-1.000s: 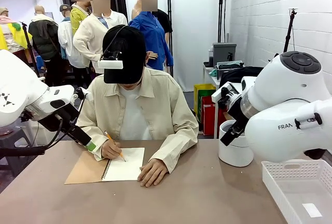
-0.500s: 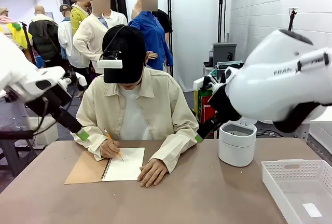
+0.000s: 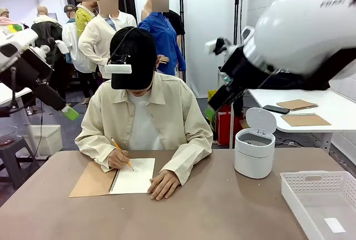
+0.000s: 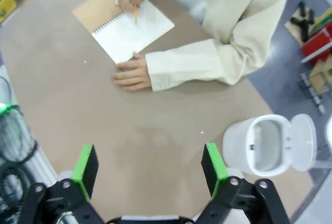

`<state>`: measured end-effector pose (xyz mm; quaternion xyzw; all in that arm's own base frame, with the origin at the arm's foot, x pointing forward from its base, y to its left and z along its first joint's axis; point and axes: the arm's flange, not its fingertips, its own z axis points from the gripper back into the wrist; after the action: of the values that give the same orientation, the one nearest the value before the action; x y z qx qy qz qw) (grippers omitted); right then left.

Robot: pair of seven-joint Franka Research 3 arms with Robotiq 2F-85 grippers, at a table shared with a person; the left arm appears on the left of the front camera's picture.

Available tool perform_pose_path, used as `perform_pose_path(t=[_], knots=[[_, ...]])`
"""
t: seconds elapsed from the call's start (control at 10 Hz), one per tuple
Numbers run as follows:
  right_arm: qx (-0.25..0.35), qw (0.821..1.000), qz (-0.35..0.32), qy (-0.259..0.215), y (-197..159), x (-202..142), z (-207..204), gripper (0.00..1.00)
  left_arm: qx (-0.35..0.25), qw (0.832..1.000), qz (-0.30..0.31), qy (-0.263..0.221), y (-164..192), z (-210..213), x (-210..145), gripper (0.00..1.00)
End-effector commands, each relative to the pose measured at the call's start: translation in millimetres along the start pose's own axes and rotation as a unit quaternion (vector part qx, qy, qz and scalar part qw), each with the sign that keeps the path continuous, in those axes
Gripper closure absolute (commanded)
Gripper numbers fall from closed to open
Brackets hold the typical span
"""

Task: Sort the paper based on its condition.
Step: If a person hands you a paper, place it in the Organizing basket , and if it's crumpled, put it in the Trash can.

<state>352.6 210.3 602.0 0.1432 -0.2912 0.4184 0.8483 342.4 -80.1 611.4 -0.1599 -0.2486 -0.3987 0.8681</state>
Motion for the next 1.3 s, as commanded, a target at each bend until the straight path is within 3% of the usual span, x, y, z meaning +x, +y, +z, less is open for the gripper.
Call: perform_pose_path(t=[0.0, 0.4, 0.6, 0.7, 1.2], knots=[[0.025, 1.0, 0.001, -0.012, -17.4, 1.5, 15.4, 0.0, 0.039, 0.999, -0.003, 0.002, 15.7, 16.1, -7.7, 0.0], [-0.001, 1.0, -0.002, -0.018, -31.7, 8.6, 29.7, 0.0, 0.108, 0.994, 0.011, -0.031, 30.4, 49.1, -22.0, 0.0], [-0.049, 0.997, 0.034, -0.042, -22.2, -6.0, 19.5, 0.0, 0.097, 0.994, 0.003, -0.05, 20.3, 41.1, -24.6, 0.0], [-0.006, 1.0, -0.011, -0.02, -30.5, 5.5, 33.7, 0.0, 0.101, 0.994, 0.015, -0.034, 31.2, 55.2, -17.9, 0.0], [-0.006, 1.0, -0.011, -0.02, -30.5, 5.5, 33.7, 0.0, 0.101, 0.994, 0.015, -0.034, 31.2, 55.2, -17.9, 0.0]])
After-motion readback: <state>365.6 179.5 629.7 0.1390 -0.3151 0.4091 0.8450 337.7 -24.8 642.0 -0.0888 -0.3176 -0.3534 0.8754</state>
